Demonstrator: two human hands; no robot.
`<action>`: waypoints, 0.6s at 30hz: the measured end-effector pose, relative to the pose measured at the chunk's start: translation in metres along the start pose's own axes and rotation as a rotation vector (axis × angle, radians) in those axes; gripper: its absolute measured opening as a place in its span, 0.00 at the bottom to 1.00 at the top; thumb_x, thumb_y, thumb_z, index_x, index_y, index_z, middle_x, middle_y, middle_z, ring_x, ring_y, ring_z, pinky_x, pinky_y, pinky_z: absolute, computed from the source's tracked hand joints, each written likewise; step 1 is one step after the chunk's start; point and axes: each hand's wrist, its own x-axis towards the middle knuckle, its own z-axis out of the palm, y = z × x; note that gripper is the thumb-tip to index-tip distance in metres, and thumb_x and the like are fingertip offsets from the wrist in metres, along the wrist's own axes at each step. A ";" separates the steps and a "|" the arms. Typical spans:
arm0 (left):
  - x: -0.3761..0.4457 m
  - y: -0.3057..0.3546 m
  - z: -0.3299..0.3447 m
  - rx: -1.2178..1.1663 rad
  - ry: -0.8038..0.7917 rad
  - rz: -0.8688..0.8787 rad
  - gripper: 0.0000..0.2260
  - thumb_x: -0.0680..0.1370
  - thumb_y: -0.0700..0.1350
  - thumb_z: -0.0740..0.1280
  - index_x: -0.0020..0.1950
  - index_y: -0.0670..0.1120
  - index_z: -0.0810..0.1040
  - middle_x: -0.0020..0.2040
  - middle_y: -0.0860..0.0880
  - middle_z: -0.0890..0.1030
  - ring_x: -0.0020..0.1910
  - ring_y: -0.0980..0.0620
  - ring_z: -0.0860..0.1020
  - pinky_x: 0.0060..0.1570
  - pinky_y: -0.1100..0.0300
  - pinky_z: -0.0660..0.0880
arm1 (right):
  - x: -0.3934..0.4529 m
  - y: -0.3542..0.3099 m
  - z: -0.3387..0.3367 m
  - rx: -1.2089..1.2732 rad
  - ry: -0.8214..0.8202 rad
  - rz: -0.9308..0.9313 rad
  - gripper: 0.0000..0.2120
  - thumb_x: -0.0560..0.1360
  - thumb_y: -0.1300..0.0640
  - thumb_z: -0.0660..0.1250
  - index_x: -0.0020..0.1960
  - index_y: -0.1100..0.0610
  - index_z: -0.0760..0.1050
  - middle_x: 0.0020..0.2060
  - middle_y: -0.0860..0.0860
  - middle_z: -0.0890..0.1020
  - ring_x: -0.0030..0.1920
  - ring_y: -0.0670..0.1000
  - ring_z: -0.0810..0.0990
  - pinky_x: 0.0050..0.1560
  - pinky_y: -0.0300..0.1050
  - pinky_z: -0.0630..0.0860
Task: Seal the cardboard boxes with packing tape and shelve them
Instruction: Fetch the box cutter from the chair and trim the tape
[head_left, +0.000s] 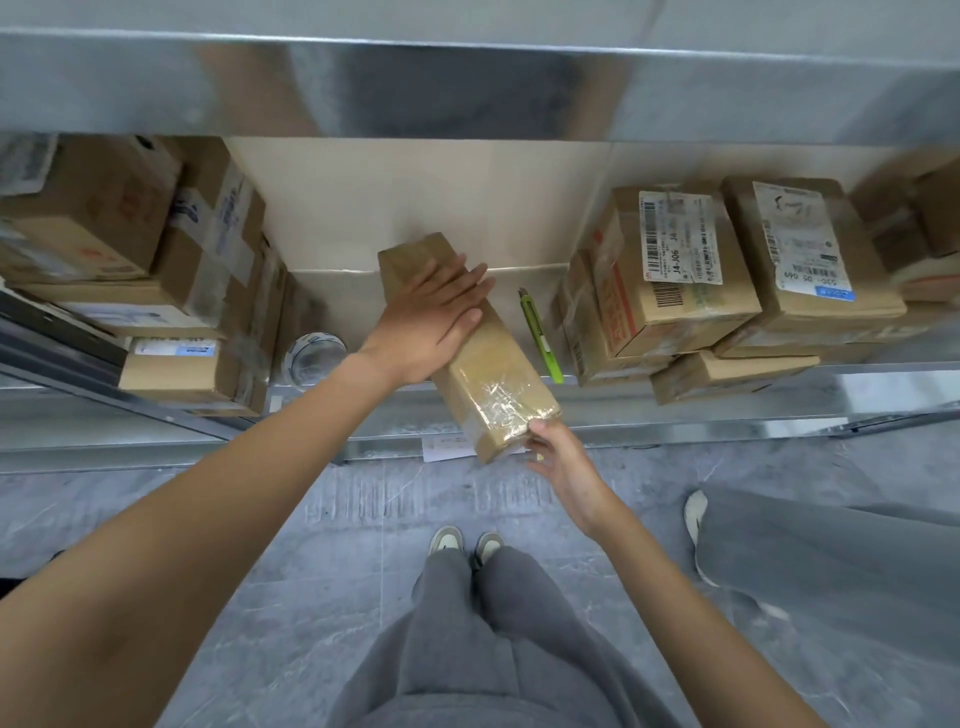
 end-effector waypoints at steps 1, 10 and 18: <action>0.006 -0.001 0.001 0.009 -0.017 -0.007 0.27 0.82 0.56 0.42 0.79 0.49 0.60 0.79 0.51 0.59 0.79 0.51 0.52 0.74 0.60 0.39 | -0.001 -0.002 0.000 -0.014 0.018 -0.006 0.22 0.65 0.39 0.68 0.57 0.44 0.75 0.53 0.41 0.80 0.62 0.47 0.75 0.72 0.56 0.65; 0.015 0.001 -0.001 0.039 -0.059 -0.015 0.29 0.80 0.57 0.40 0.78 0.48 0.60 0.79 0.51 0.59 0.79 0.50 0.53 0.76 0.55 0.46 | 0.005 -0.025 0.045 -1.358 0.442 -0.530 0.54 0.69 0.29 0.63 0.78 0.64 0.47 0.78 0.58 0.49 0.79 0.55 0.47 0.75 0.63 0.43; 0.016 0.004 -0.001 0.035 -0.051 -0.036 0.25 0.82 0.54 0.44 0.79 0.48 0.59 0.79 0.51 0.57 0.79 0.50 0.51 0.76 0.56 0.45 | 0.019 -0.005 0.056 -1.437 0.608 -0.859 0.31 0.76 0.55 0.70 0.74 0.66 0.64 0.73 0.61 0.66 0.75 0.58 0.61 0.75 0.58 0.52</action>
